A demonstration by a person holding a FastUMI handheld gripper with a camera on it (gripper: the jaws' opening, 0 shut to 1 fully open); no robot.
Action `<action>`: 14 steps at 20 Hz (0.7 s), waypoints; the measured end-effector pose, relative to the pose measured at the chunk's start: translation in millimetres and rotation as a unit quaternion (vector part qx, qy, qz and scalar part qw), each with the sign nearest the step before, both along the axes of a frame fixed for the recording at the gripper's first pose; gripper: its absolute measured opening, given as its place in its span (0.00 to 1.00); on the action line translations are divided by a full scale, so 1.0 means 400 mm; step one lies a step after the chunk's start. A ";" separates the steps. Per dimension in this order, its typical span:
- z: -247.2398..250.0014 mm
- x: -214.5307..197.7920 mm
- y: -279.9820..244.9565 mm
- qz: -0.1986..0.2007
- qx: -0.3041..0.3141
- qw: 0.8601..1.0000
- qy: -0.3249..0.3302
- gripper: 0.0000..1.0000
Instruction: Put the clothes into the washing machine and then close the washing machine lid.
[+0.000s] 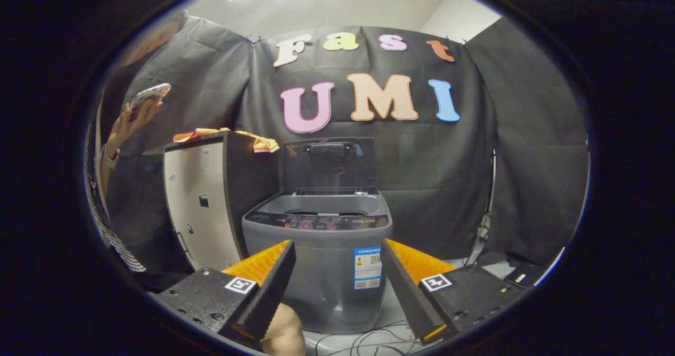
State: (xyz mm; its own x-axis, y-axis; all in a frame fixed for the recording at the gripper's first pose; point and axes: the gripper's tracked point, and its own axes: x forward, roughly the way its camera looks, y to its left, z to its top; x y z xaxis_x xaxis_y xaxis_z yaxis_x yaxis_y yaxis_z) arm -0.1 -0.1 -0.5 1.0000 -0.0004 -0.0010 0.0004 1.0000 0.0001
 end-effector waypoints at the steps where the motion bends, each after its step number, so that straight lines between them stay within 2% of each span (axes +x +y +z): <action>1: 0.002 0.000 0.000 0.000 0.000 1.000 0.000 0.98; 10: 0.016 0.037 0.013 -0.009 0.010 1.000 -0.003 0.98; 14: 0.150 0.116 0.113 0.026 0.014 0.999 -0.033 0.97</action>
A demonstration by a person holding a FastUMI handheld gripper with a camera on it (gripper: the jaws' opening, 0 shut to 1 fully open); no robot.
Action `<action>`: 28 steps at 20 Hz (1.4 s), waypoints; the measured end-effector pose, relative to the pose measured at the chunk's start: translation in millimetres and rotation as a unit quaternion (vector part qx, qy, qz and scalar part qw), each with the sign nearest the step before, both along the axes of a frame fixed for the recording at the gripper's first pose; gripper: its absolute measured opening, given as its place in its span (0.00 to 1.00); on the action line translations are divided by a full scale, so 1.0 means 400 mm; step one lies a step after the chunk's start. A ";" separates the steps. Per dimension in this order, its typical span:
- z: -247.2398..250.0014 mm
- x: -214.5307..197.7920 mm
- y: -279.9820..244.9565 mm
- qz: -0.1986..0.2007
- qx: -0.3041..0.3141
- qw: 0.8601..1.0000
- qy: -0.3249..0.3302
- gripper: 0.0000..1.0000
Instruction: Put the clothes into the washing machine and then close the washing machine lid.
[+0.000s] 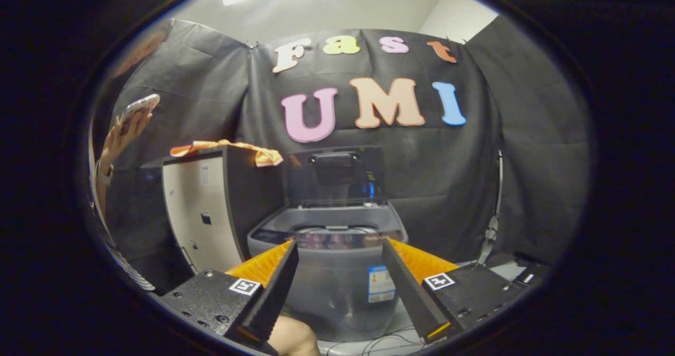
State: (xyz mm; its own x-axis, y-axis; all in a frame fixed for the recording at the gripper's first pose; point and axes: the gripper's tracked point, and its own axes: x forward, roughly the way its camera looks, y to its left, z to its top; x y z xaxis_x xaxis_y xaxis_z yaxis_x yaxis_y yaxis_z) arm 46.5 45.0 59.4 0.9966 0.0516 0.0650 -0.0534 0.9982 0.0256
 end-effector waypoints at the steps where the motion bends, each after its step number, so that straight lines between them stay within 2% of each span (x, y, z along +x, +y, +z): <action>1: 0.048 0.024 0.034 0.012 -0.003 1.000 -0.010 0.97; 4: 0.171 0.099 0.143 0.058 -0.024 0.998 -0.029 0.97; 11: 0.381 0.292 0.423 0.162 -0.059 0.985 -0.014 0.97; 15: 0.480 0.402 0.575 0.204 -0.057 0.977 -0.028 0.97; 18: 0.522 0.484 0.685 0.235 -0.033 0.971 -0.005 0.97; 23: 0.549 0.639 0.832 0.250 -0.032 0.967 0.048 0.97; 28: 0.478 0.770 0.920 0.243 -0.056 0.960 0.128 0.98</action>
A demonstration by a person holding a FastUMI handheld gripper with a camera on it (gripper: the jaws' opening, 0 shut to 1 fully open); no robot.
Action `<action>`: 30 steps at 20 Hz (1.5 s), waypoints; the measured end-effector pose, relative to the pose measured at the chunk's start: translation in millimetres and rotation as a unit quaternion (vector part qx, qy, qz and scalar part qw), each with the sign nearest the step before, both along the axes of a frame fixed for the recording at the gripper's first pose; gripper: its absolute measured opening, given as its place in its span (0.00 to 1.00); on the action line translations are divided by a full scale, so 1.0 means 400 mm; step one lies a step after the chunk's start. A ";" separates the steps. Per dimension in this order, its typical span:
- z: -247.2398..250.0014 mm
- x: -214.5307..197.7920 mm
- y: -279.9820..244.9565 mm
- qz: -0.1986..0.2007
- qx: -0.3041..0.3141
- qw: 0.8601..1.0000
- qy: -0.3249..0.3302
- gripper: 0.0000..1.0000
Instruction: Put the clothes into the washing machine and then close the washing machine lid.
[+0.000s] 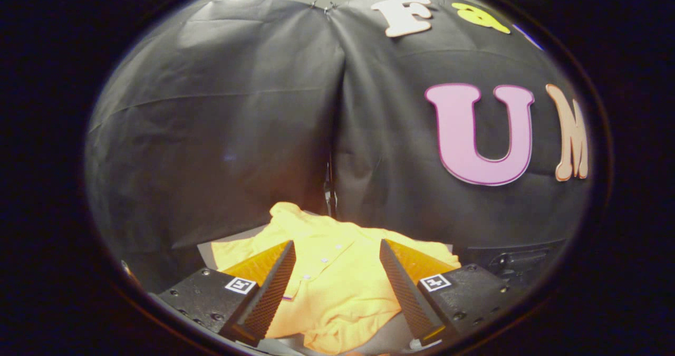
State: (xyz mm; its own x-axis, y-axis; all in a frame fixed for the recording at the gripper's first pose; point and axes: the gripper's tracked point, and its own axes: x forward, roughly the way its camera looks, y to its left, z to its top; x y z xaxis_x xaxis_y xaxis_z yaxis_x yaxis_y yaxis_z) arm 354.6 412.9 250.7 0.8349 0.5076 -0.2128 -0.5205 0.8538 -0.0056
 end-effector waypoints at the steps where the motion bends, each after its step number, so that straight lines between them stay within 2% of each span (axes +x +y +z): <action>1: -0.027 0.014 0.019 0.000 -0.014 1.000 0.013 0.98; 5: -0.093 0.032 0.060 0.004 -0.042 0.997 0.062 0.98; 10: -0.174 0.011 0.055 0.002 -0.095 0.986 0.137 0.98; 15: -0.196 0.003 0.074 0.013 -0.087 0.981 0.172 0.98; 16: -0.196 0.001 0.078 0.018 -0.082 0.981 0.177 0.96; 20: -0.194 -0.011 0.097 0.046 -0.078 0.979 0.183 0.73; 22: -0.199 -0.025 0.122 0.063 -0.071 0.977 0.189 0.51; 23: -0.199 -0.030 0.125 0.065 -0.070 0.977 0.190 0.32; 25: -0.190 -0.028 0.116 0.060 -0.076 0.979 0.177 0.08; 27: -0.180 -0.026 0.101 0.054 -0.088 0.982 0.158 0.03; 30: -0.166 -0.030 0.064 0.031 -0.098 0.984 0.144 0.02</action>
State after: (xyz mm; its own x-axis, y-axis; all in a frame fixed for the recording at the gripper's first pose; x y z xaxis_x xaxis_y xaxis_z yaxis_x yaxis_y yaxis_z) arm 342.4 438.6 184.4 0.6944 0.4810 -0.5352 -0.5758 0.8175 -0.0124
